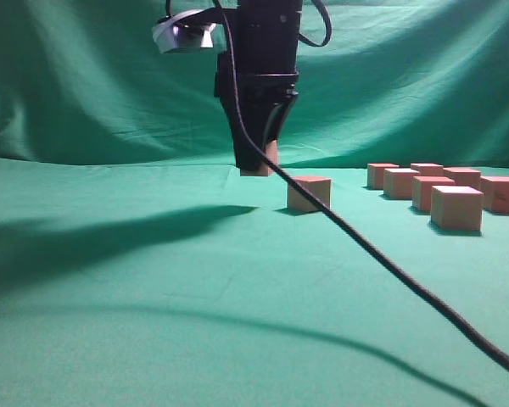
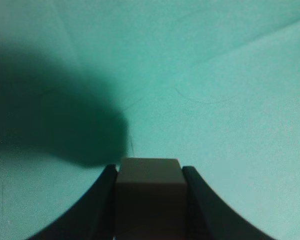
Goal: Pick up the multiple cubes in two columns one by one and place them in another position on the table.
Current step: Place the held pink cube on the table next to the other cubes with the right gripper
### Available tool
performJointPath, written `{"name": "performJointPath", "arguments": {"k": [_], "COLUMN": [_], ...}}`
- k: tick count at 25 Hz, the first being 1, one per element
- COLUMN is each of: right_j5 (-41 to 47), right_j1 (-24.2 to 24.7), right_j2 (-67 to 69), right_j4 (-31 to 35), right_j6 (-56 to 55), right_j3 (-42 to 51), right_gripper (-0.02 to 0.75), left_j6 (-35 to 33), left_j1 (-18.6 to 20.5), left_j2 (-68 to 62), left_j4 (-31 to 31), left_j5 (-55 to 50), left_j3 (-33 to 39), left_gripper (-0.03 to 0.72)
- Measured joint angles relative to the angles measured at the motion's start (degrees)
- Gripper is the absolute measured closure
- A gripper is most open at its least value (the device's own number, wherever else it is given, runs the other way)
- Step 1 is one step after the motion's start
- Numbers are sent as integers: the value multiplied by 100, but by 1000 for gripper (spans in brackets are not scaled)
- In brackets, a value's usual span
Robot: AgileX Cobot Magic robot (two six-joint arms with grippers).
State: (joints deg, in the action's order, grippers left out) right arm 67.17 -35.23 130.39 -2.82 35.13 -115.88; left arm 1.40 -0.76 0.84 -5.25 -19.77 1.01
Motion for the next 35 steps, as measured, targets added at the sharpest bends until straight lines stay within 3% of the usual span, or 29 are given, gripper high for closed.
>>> {"name": "performJointPath", "arguments": {"k": [20,35], "right_j5": [-204,-158], "right_j1": [172,280], "right_j2": [302,302], "right_j4": [-9,310], "right_j6": [176,1208], "right_j3": [-26,-34], "right_gripper": [469,469], "left_j6": [0,0], "left_j1": [0,0], "left_j2": [0,0], "left_j4": [0,0], "left_j5": [0,0], "left_j3": [0,0], "left_gripper": [688,688]}}
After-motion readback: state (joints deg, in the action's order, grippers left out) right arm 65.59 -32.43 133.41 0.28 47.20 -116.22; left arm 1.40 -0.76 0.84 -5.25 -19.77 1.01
